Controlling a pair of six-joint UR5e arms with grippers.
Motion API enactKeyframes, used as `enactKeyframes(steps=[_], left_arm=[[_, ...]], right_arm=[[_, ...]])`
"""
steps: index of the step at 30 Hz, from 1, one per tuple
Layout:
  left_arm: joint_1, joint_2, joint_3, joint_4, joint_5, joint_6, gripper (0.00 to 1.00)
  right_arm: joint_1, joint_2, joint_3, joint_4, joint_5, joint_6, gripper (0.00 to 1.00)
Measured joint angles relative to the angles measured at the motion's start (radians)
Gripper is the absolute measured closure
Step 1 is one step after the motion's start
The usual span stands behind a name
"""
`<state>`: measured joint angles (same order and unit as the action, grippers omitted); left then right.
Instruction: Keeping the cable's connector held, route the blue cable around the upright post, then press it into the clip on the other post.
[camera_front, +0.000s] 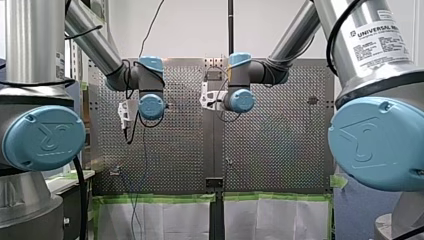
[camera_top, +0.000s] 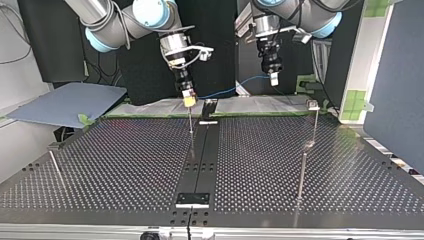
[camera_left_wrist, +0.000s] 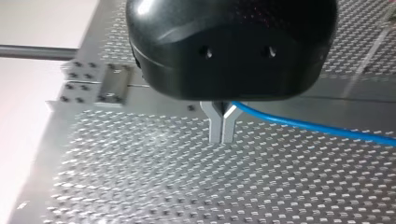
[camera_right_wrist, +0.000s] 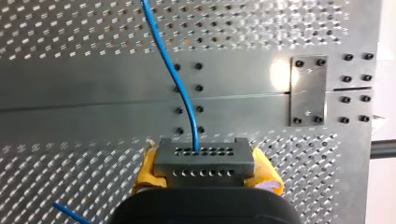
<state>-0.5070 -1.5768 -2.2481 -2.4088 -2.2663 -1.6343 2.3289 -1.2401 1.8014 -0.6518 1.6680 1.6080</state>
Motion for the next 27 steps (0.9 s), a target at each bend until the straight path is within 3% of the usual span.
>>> enactKeyframes(steps=[4,13,17,27], left_arm=[[0.017,0.043,0.043,-0.044,0.002,-0.008,1.0],[0.064,0.134,0.137,-0.137,0.026,-0.009,1.0],[0.104,0.149,0.181,-0.163,0.062,-0.008,1.0],[0.216,0.156,0.269,-0.211,0.172,-0.002,1.0]], right_arm=[[-0.011,0.026,-0.036,0.001,-0.033,0.023,1.0],[-0.016,0.098,-0.131,0.004,-0.102,0.034,1.0],[-0.011,0.101,-0.17,0.014,-0.114,0.036,1.0],[-0.001,0.101,-0.277,0.091,-0.148,0.037,1.0]])
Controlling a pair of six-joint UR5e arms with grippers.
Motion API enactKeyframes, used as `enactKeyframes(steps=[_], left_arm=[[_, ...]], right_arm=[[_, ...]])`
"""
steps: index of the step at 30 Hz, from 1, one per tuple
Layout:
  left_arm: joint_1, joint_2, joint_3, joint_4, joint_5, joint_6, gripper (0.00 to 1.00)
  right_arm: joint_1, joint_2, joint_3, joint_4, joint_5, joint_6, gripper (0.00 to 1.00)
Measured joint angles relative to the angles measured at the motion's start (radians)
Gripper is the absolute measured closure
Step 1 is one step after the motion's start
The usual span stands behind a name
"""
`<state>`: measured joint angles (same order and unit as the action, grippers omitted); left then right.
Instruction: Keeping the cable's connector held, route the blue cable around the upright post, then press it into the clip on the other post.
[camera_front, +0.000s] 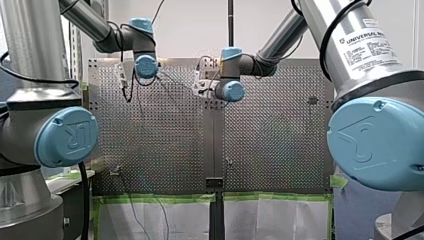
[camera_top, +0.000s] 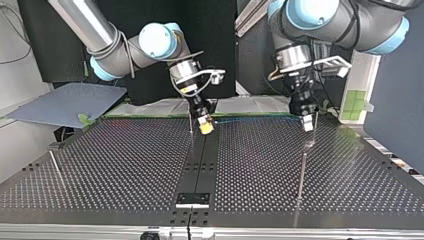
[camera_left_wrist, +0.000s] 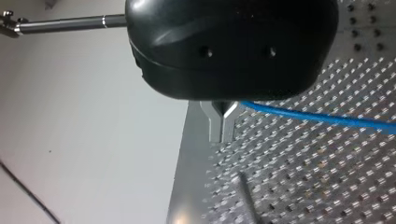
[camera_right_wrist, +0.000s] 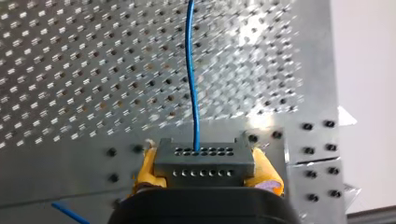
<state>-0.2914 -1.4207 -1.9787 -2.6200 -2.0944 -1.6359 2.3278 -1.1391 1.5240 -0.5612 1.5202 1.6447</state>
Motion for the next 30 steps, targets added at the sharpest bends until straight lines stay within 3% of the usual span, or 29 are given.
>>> enactKeyframes(steps=[9,15,24,30], left_arm=[[0.094,0.015,0.094,-0.065,0.029,-0.002,1.0],[0.13,-0.013,0.151,-0.101,0.054,-0.002,1.0],[0.172,-0.099,0.247,-0.143,0.12,-0.016,1.0],[0.225,-0.112,0.302,-0.147,0.17,-0.031,1.0]], right_arm=[[0.003,-0.001,-0.092,0.065,-0.024,0.001,1.0],[0.003,-0.002,-0.154,0.094,-0.043,0.008,1.0],[-0.002,-0.001,-0.256,0.1,-0.054,0.042,1.0],[-0.006,0.001,-0.32,0.099,-0.074,0.055,1.0]])
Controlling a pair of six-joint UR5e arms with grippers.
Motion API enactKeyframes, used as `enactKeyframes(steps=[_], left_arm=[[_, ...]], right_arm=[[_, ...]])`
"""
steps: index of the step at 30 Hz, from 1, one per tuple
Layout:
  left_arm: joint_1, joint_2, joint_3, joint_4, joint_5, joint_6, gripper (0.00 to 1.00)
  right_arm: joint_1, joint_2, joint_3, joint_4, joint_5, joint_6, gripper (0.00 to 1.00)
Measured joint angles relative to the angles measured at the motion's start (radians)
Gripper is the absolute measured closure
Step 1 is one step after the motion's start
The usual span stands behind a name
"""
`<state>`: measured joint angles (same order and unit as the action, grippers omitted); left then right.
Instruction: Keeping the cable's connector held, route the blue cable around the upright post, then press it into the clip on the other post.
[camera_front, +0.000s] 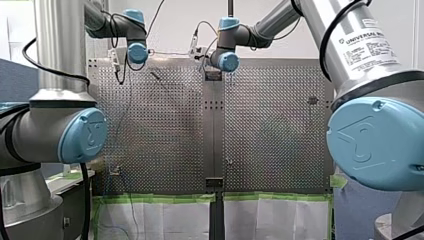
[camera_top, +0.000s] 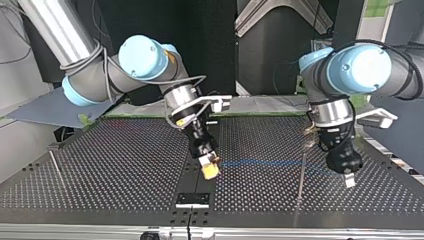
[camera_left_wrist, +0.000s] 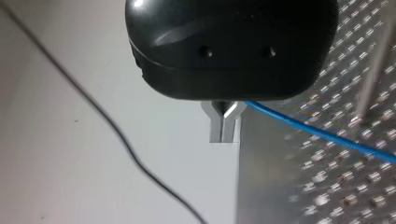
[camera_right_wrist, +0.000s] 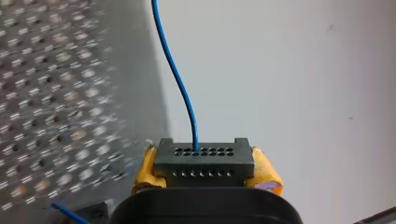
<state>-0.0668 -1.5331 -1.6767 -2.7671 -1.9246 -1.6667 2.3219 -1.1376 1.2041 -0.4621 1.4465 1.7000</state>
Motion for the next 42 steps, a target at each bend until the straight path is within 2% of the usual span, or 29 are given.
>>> enactKeyframes(steps=[5,8,12,15,25,32,42], left_arm=[[0.05,-0.001,0.017,0.0,0.05,-0.016,1.0],[0.079,-0.007,0.018,0.0,0.078,-0.026,1.0],[0.119,-0.034,0.019,0.001,0.117,-0.032,1.0],[0.131,-0.06,0.019,0.005,0.142,-0.036,1.0],[0.121,-0.157,0.019,0.03,0.231,-0.069,1.0],[0.124,-0.202,0.019,0.044,0.243,-0.075,1.0],[0.12,-0.24,0.019,0.055,0.254,-0.085,1.0]], right_arm=[[0.0,0.001,-0.047,0.0,-0.005,0.006,1.0],[-0.002,0.01,-0.071,-0.001,-0.012,0.015,1.0],[-0.003,0.041,-0.107,-0.001,-0.02,0.024,1.0],[-0.003,0.065,-0.124,-0.002,-0.023,0.025,1.0],[-0.006,0.111,-0.135,-0.006,-0.024,0.022,1.0],[-0.009,0.135,-0.135,-0.009,-0.025,0.015,1.0],[-0.011,0.183,-0.135,-0.005,-0.023,-0.011,1.0]])
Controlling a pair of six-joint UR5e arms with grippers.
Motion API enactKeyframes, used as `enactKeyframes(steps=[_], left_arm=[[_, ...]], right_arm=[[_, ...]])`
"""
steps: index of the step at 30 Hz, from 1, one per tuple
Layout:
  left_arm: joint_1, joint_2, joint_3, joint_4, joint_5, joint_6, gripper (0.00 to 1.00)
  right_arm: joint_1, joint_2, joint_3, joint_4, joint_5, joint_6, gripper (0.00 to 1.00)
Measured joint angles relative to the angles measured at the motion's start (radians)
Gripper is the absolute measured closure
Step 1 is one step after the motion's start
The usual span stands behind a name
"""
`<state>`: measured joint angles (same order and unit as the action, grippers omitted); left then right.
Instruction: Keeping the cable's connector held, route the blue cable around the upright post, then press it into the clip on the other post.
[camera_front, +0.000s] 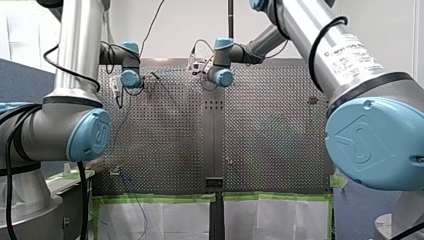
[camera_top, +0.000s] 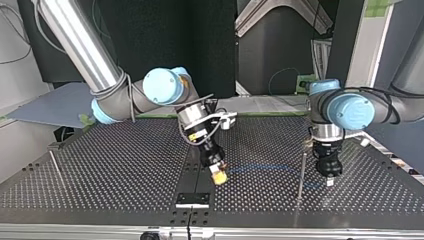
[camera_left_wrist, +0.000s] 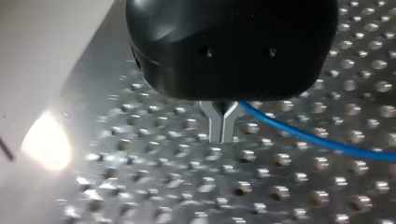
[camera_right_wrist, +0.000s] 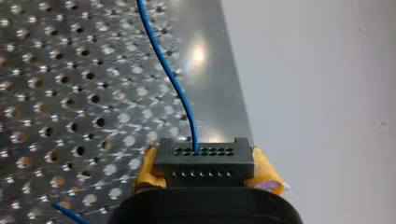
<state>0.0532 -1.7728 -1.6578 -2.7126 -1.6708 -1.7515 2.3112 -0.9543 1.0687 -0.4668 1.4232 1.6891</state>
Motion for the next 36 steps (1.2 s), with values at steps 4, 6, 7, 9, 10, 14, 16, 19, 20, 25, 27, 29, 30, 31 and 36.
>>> enactKeyframes(steps=[4,6,7,9,10,14,16,19,20,25,27,29,30,31,36], left_arm=[[-0.005,-0.03,0.0,0.001,0.008,-0.002,1.0],[-0.007,-0.04,0.0,0.001,0.008,-0.003,1.0],[-0.008,-0.042,0.0,0.001,0.007,-0.003,1.0],[-0.01,-0.045,0.0,0.001,0.004,-0.004,1.0],[-0.01,-0.046,0.0,0.001,0.002,-0.004,1.0],[-0.011,-0.047,0.0,0.007,-0.011,-0.007,1.0],[-0.013,-0.047,0.0,0.011,-0.013,-0.01,1.0],[-0.014,-0.047,0.0,0.014,-0.011,-0.024,0.86],[-0.015,-0.047,0.0,0.016,-0.01,-0.032,0.78],[-0.018,-0.047,0.0,0.02,0.006,-0.08,0.61],[-0.02,-0.05,0.0,0.026,0.02,-0.103,0.58],[-0.022,-0.054,0.0,0.029,0.033,-0.123,0.56],[-0.023,-0.057,0.0,0.03,0.036,-0.137,0.56],[-0.024,-0.059,0.0,0.029,0.036,-0.147,0.56],[-0.028,-0.081,0.0,0.011,0.029,-0.198,0.38]], right_arm=[[-0.001,0.018,0.001,0.007,-0.001,-0.009,1.0],[-0.001,0.028,0.002,0.015,-0.001,-0.014,1.0],[-0.001,0.033,0.002,0.019,-0.001,-0.016,1.0],[-0.001,0.042,0.002,0.028,-0.001,-0.021,1.0],[-0.001,0.046,0.003,0.033,-0.001,-0.023,1.0],[0.003,0.073,0.003,0.057,0.0,-0.038,1.0],[0.004,0.089,0.003,0.073,0.003,-0.048,1.0],[0.006,0.108,0.007,0.091,0.016,-0.06,1.0],[0.006,0.112,0.011,0.093,0.02,-0.062,1.0],[0.003,0.122,0.044,0.087,0.034,-0.067,1.0],[0.0,0.125,0.058,0.082,0.036,-0.069,1.0],[-0.003,0.127,0.072,0.077,0.037,-0.069,1.0],[-0.004,0.128,0.081,0.072,0.037,-0.069,1.0],[-0.005,0.129,0.087,0.069,0.037,-0.07,1.0],[-0.006,0.14,0.101,0.063,0.038,-0.07,1.0]])
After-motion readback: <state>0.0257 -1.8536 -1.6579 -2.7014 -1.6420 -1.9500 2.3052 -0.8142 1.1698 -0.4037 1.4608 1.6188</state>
